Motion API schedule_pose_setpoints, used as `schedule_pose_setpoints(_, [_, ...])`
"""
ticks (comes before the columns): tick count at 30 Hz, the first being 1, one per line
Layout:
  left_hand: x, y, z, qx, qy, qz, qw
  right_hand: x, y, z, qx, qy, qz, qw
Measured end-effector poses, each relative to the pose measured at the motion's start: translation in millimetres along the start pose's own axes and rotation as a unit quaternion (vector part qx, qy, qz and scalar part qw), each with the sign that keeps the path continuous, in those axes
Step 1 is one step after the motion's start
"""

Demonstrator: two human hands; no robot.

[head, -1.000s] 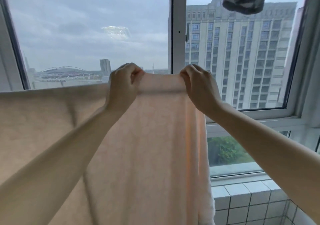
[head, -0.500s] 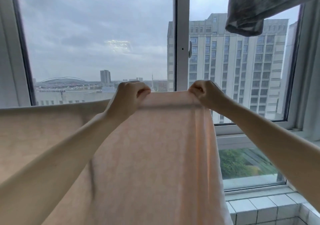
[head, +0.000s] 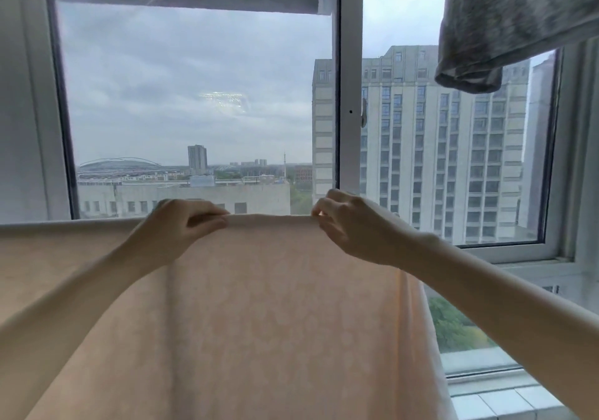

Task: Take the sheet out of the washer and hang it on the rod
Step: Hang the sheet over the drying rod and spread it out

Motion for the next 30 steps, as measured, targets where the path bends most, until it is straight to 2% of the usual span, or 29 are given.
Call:
schedule_pose_setpoints(5, [-41,-28,-41,-0.037,0.011,-0.013,0.999,20,30,-46,-0.023,0.019,-0.010,1.000])
schedule_pose_setpoints(14, [-106,-74,-101,-0.089,0.044,-0.002,0.995,54,77,-119,-0.012,0.076,0.038,0.996])
schedule_pose_setpoints(22, [-113,-89,-111,-0.114,-0.003,0.111,0.987,71,114,-167,0.038,0.122,0.081,0.989])
schedule_pose_setpoints(27, [-104,-82,-109,-0.115,0.030,0.139,0.983,76,123,-173,0.049,0.046,0.077,0.995])
schedule_pose_setpoints(30, [-105,-79,-97,-0.094,0.030,0.209,0.973,68,130,-172,0.070,0.121,0.126,0.982])
Point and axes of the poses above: each hand's wrist, its own y-axis towards the middle knuckle, its own x-axis out of the palm, z = x × y, the point moved 1 cm from there along y, towards the middle knuckle, and after that the axes turned 3 degrees about x, right-handed, at the moved point
